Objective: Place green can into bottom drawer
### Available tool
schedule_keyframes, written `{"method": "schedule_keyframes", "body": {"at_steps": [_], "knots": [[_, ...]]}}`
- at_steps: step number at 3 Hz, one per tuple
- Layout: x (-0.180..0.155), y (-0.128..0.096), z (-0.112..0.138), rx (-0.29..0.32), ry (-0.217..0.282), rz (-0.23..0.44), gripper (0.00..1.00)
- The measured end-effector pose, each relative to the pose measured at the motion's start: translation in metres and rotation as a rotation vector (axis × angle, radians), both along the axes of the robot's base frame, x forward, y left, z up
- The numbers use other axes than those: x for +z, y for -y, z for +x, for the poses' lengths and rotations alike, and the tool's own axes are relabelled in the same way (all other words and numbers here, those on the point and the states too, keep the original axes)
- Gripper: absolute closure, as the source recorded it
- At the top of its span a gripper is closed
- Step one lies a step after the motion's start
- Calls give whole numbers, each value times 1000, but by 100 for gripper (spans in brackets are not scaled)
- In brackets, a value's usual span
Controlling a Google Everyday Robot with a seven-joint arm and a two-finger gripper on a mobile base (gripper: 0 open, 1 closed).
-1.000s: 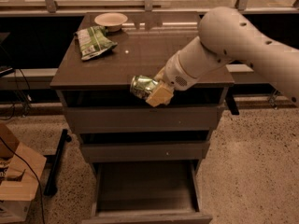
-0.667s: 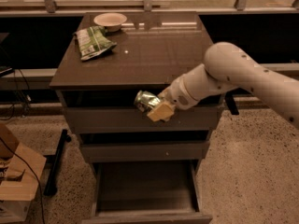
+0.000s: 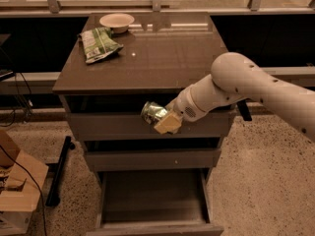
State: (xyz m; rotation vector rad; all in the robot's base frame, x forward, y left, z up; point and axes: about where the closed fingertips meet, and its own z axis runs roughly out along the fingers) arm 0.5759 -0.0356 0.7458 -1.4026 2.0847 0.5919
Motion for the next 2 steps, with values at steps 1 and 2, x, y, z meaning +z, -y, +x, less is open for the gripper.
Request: {"method": "schedule_keyframes", "body": {"at_steps": [1, 2], "knots": [[-26, 0, -21, -19, -25, -25, 100], [-70, 2, -49, -59, -59, -12, 100]]}}
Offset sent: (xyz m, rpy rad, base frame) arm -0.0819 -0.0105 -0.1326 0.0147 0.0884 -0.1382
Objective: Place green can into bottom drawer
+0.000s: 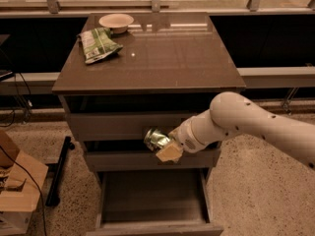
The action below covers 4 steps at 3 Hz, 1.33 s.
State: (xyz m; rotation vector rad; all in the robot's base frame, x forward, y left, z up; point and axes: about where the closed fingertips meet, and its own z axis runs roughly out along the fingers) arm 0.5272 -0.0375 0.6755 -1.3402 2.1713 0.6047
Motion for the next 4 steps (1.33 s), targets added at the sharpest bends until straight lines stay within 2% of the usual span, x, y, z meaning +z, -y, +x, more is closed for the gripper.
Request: {"method": "schedule_keyframes", "body": {"at_steps": [1, 2, 3, 4], "knots": [[-62, 5, -13, -55, -47, 64, 100], [-119, 10, -17, -90, -117, 117, 100], [-177, 17, -15, -104, -207, 155, 100], [-187, 14, -19, -104, -226, 165, 100]]}}
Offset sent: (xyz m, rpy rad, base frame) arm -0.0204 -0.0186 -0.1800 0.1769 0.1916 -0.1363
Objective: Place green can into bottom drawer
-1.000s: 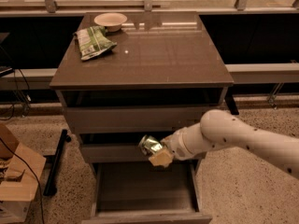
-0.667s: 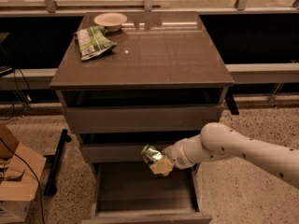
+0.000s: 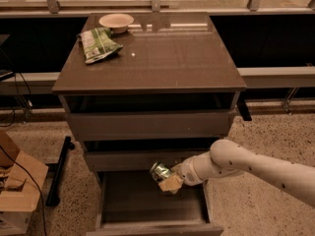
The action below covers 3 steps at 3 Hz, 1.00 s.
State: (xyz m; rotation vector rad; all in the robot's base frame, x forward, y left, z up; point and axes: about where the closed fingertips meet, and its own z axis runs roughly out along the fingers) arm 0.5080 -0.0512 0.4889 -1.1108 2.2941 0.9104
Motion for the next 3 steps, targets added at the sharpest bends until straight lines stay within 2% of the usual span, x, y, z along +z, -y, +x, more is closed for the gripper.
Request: {"method": "schedule_keyframes", "body": {"at_steps": [1, 3], "knots": [[-19, -9, 7, -18, -1, -15, 100], [-100, -46, 37, -29, -12, -6, 100]]}}
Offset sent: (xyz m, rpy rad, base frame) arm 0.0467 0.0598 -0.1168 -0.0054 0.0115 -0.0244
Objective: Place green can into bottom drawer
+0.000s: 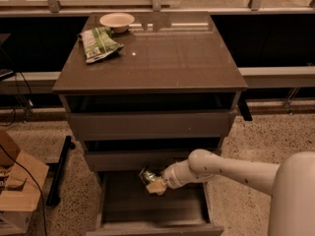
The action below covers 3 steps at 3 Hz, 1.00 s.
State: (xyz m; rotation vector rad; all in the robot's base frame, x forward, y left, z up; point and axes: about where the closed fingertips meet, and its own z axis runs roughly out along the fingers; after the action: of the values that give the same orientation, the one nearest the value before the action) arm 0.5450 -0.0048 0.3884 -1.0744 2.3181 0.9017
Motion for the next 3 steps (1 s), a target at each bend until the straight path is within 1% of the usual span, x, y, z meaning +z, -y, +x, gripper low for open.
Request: {"method": "schedule_keyframes", "body": {"at_steps": [1, 2, 3], "knots": [[-40, -4, 8, -47, -30, 48, 100], [-87, -2, 6, -107, -89, 95, 100], [-128, 2, 0, -169, -156, 144, 100]]}}
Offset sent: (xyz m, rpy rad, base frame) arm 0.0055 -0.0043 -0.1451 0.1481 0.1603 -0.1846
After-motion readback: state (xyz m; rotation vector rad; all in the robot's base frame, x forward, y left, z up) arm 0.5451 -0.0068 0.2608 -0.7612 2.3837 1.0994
